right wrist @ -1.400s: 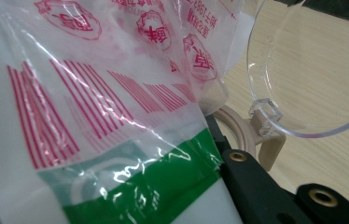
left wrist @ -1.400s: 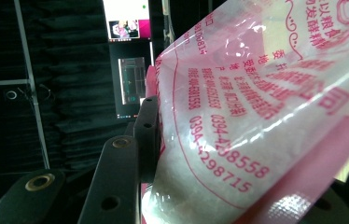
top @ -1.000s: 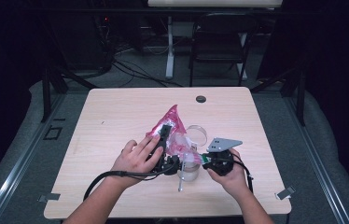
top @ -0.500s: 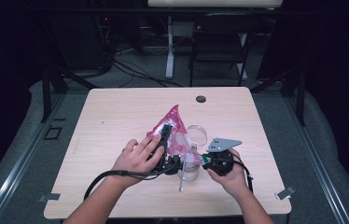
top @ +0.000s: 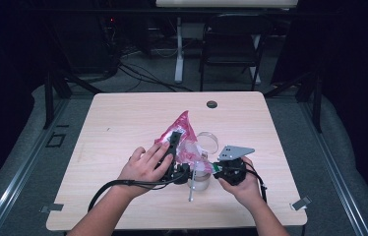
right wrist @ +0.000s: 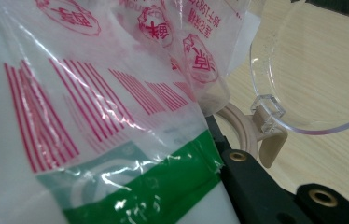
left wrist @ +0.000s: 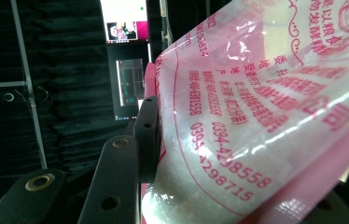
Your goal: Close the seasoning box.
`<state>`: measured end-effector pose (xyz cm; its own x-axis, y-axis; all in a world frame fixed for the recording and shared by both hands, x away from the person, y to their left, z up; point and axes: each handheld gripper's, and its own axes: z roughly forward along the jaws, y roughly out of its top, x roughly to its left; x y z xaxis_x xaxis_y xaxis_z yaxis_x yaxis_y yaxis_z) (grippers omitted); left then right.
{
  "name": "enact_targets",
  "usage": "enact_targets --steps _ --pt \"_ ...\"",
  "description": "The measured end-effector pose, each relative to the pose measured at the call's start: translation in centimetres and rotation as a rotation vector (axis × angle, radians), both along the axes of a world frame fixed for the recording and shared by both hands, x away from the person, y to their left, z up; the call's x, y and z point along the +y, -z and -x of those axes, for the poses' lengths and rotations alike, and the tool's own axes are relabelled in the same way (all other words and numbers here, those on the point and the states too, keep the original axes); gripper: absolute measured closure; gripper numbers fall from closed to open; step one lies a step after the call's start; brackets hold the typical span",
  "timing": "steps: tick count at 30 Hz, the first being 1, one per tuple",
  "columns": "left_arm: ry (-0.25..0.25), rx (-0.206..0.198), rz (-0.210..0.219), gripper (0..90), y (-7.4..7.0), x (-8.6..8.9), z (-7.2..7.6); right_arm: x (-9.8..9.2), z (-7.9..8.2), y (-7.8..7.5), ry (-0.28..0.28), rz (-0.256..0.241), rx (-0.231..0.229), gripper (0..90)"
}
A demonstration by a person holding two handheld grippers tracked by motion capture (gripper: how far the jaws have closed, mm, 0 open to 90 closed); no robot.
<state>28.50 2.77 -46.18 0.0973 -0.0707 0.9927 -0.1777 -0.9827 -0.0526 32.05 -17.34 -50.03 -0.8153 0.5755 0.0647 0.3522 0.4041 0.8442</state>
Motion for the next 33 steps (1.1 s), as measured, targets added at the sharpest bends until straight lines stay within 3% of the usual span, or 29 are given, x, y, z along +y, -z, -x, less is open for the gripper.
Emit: enact_targets --steps 11,33 --pt "-0.01 0.021 0.021 64.2 0.15 0.35 -0.03 0.06 0.04 -0.02 0.001 0.0 -0.005 90.0" --pt "-0.004 0.018 0.003 63.7 -0.19 0.22 -0.04 0.06 0.06 -0.02 0.003 -0.002 -0.008 90.0"
